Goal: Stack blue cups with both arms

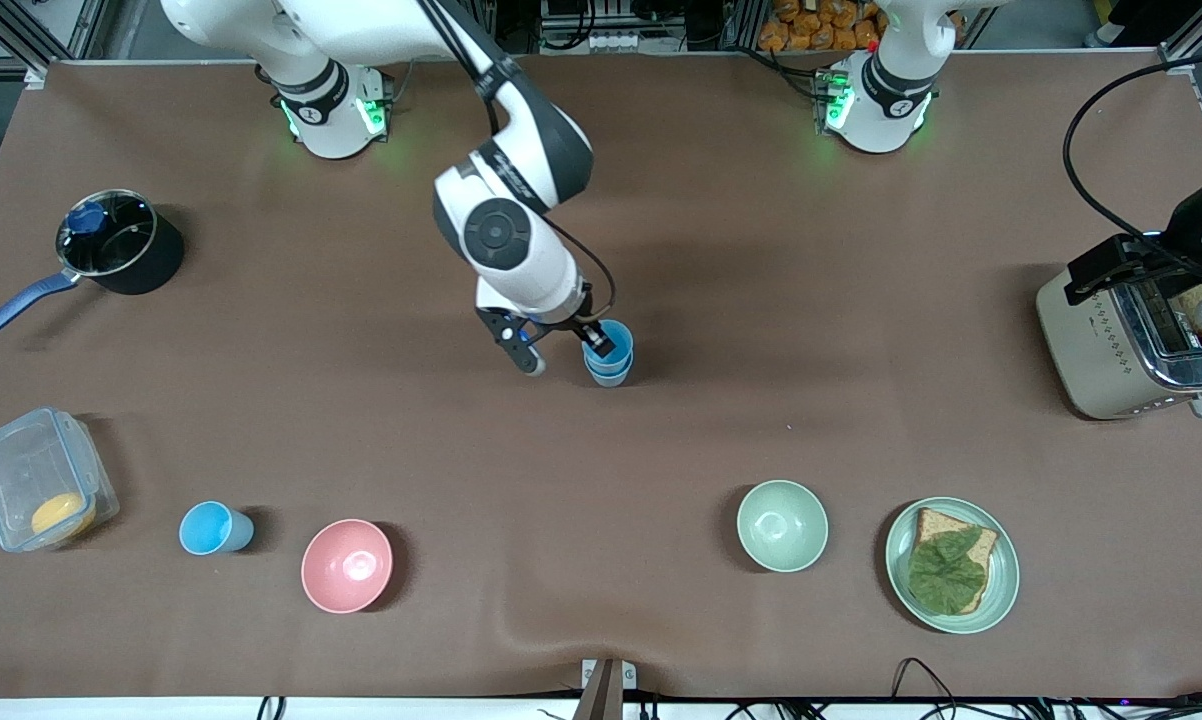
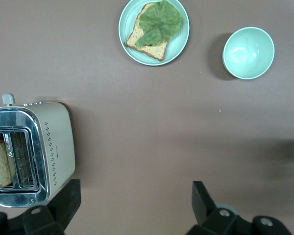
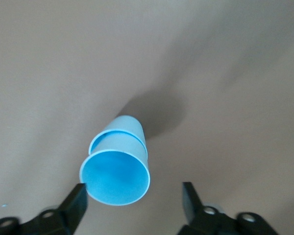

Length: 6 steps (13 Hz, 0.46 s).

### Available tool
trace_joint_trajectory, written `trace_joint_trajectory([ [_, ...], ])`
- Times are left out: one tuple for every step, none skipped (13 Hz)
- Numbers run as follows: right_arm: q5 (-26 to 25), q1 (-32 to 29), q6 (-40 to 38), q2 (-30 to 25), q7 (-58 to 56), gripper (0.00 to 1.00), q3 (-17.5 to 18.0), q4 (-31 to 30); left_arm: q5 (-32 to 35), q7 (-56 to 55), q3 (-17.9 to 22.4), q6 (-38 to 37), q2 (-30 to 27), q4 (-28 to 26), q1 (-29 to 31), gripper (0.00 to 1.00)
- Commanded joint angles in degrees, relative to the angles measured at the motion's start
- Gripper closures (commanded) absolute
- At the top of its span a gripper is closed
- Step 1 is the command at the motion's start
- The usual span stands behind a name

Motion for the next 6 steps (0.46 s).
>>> trace_joint_trajectory([
  [0.4, -8.5, -8.0, -6.7, -14.5, 0.0, 0.6, -1.3, -1.3, -0.1, 0.2, -1.9, -1.4, -1.2, -0.3, 0.0],
  [0.4, -12.0, -11.4, -8.2, -21.4, 0.0, 0.6, -1.3, -1.3, -0.1, 0.3, -1.9, -1.2, -1.0, -0.3, 0.0],
  [0.2, -15.7, -14.8, -9.5, -28.2, 0.0, 0.5, -1.3, -1.3, -0.1, 0.2, -1.8, -0.8, -1.0, -0.4, 0.0],
  [-0.9, -19.4, -18.6, -11.2, -35.6, 0.0, 0.5, -1.4, -1.4, -0.1, 0.2, -1.7, -0.5, -0.8, -0.5, 0.0],
  [-3.3, -23.1, -22.4, -12.5, -42.9, 0.0, 0.5, -1.4, -2.0, -0.1, 0.3, -1.7, -0.5, -0.8, -0.5, 0.0],
  [-5.8, -25.8, -25.1, -13.7, -49.6, 0.0, 0.5, -1.5, -2.2, -0.2, 0.3, -1.7, -0.7, -0.8, -0.5, 0.0],
])
